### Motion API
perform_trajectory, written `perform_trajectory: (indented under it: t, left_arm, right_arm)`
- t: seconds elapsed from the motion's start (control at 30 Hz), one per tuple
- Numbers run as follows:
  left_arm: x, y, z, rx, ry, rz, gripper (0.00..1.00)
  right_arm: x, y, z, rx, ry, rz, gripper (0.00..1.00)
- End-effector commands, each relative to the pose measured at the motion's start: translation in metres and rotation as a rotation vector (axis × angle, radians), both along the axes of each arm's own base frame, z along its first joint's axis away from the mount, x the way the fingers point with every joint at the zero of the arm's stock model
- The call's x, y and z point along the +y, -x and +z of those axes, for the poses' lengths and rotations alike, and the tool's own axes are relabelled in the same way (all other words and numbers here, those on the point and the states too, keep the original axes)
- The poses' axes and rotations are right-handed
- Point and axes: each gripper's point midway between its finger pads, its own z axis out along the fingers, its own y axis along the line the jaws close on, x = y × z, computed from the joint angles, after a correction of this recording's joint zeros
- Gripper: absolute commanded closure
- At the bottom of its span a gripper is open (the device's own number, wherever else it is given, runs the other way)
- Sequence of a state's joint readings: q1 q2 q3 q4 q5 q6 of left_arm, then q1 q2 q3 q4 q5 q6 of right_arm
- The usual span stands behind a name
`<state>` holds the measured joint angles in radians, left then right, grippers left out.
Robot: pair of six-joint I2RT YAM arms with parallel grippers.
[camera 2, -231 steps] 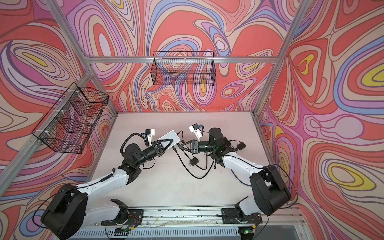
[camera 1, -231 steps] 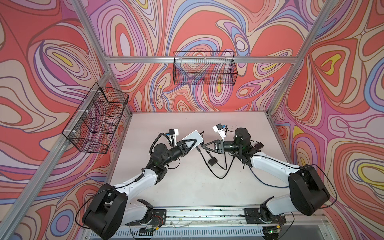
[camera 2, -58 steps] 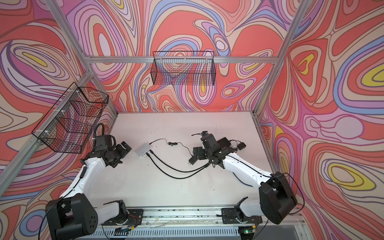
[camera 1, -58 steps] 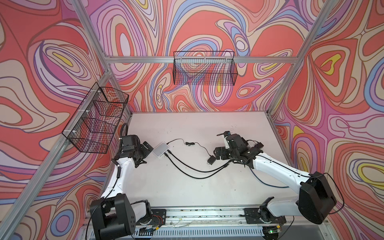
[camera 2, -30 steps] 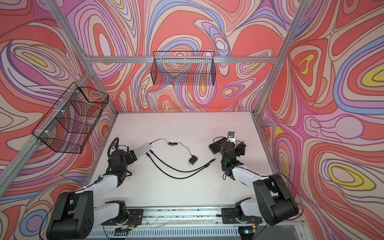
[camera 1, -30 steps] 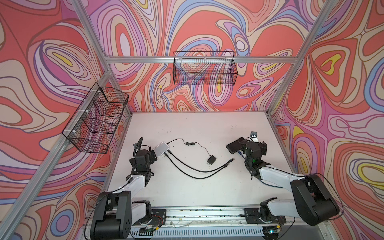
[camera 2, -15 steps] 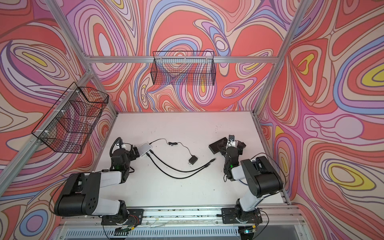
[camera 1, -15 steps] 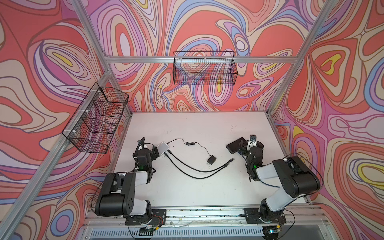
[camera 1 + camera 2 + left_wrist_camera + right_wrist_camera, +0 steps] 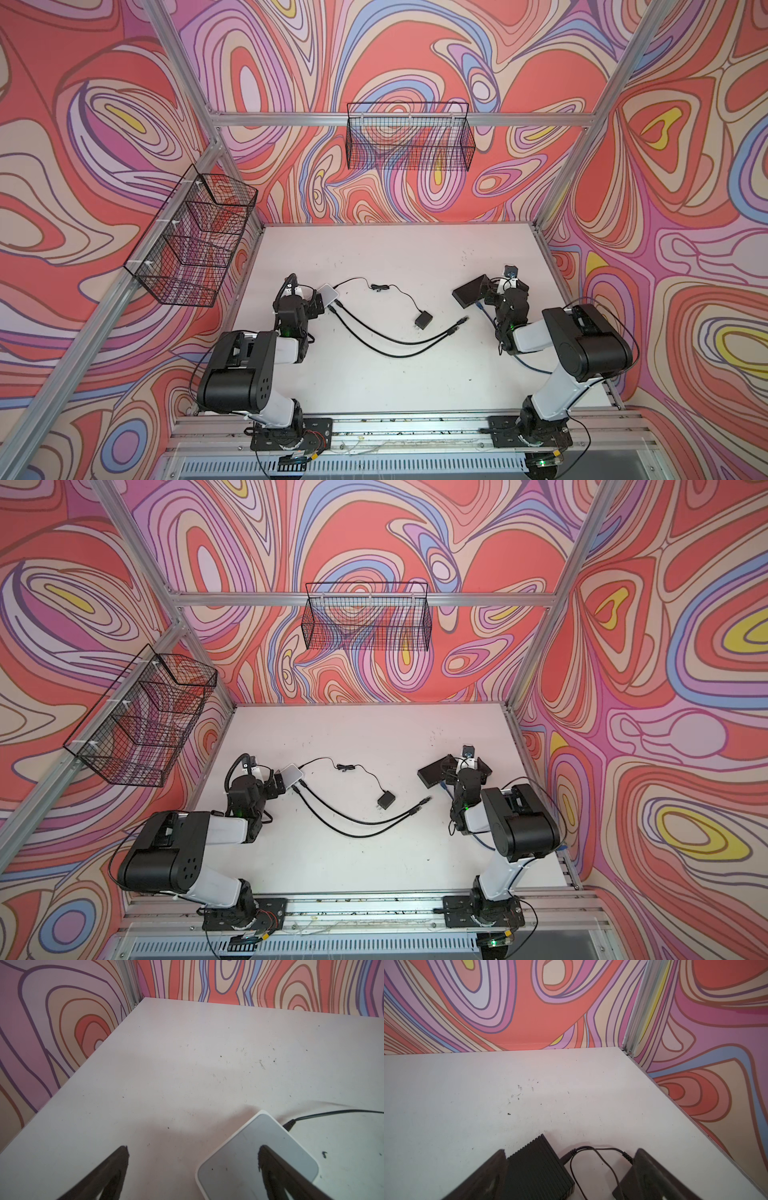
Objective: Insert the plug into the switch port
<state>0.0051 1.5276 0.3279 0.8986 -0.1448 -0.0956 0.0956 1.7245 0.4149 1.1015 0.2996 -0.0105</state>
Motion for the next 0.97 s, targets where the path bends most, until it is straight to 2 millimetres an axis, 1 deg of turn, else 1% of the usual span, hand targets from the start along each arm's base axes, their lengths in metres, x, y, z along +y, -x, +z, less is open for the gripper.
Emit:
perform_trajectory:
  t: [0.0, 0.17, 0.2, 0.37, 0.73, 0.93]
  left_arm:
    - [-0.0035, -0.0081, 0.0129, -0.049, -0.020, -0.022, 0.00]
    - [-0.0036, -0.0078, 0.0121, -0.047, -0.020, -0.023, 0.00]
    - [-0.0036, -0.0080, 0.0129, -0.048, -0.020, -0.023, 0.00]
    - [-0.0036, -0.0079, 0.0128, -0.049, -0.019, -0.023, 0.00]
    - [-0.0040, -0.0081, 0.0127, -0.049, -0.018, -0.025, 0.00]
    - [-0.0083, -0.0108, 0.0112, -0.035, -0.019, -0.053, 0.00]
  right_arm:
    - [-0.0067, -0.0002, -0.0067, 0.025, -0.014, -0.035, 0.02]
    - [-0.0069, -0.0006, -0.0070, 0.028, -0.016, -0.036, 0.02]
    - [-0.0091, -0.0032, -0.0087, 0.039, -0.025, -0.037, 0.02]
    - [-0.0126, -0.0042, -0.0104, 0.049, -0.048, -0.034, 0.02]
    - [-0.0124, -0.0052, -0.0109, 0.053, -0.046, -0.033, 0.02]
    - [-0.0126, -0.0042, -0.0100, 0.048, -0.047, -0.033, 0.02]
